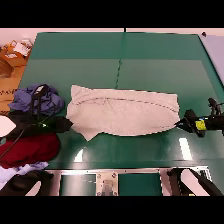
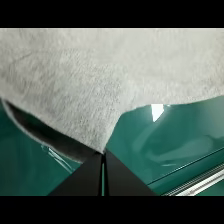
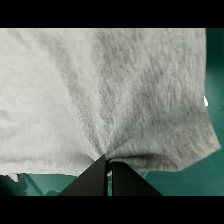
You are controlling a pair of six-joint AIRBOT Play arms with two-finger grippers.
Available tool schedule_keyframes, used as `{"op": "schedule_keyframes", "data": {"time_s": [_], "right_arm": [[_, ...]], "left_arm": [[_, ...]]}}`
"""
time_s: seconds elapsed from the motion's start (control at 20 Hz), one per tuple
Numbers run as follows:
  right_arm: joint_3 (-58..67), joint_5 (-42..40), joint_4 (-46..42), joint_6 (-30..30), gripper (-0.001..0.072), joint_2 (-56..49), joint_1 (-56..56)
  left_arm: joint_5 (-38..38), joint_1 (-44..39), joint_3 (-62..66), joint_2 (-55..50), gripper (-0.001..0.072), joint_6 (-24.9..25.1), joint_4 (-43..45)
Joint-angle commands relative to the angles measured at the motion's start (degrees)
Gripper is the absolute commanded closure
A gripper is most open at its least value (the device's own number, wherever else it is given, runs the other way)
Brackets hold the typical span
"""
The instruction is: Fold the shirts.
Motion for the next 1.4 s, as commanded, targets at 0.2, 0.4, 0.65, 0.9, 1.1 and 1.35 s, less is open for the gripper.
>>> {"op": "schedule_keyframes", "data": {"time_s": [0.2,0.4,0.65,0.9,1.1,1.35], "right_arm": [[11.0,1.9,0.1,2.0,0.0701,-2.9,1.2],[17.3,-1.9,2.8,1.7,0.0701,-11.8,3.3],[24.3,-7.4,2.8,1.7,0.07,-27.3,7.3],[33.2,-14.9,7.5,1.2,0.0601,-43.1,10.4],[45.4,-8.0,9.6,-6.2,0.0313,-46.3,8.5],[54.0,7.8,2.6,-12.9,0.0245,-46.2,-0.4]], "left_arm": [[2.9,0.0,15.1,-9.2,0.069,2.3,2.5],[5.7,0.0,25.5,-25.0,0.0689,5.2,3.8],[6.2,4.3,38.2,-40.5,0.069,4.9,4.9],[10.1,5.5,42.9,-53.9,0.0679,11.0,-2.4],[10.2,7.2,43.8,-56.3,-0.0006,9.0,-2.5],[-1.2,13.9,49.5,-54.6,-0.0005,9.0,-2.0]]}}
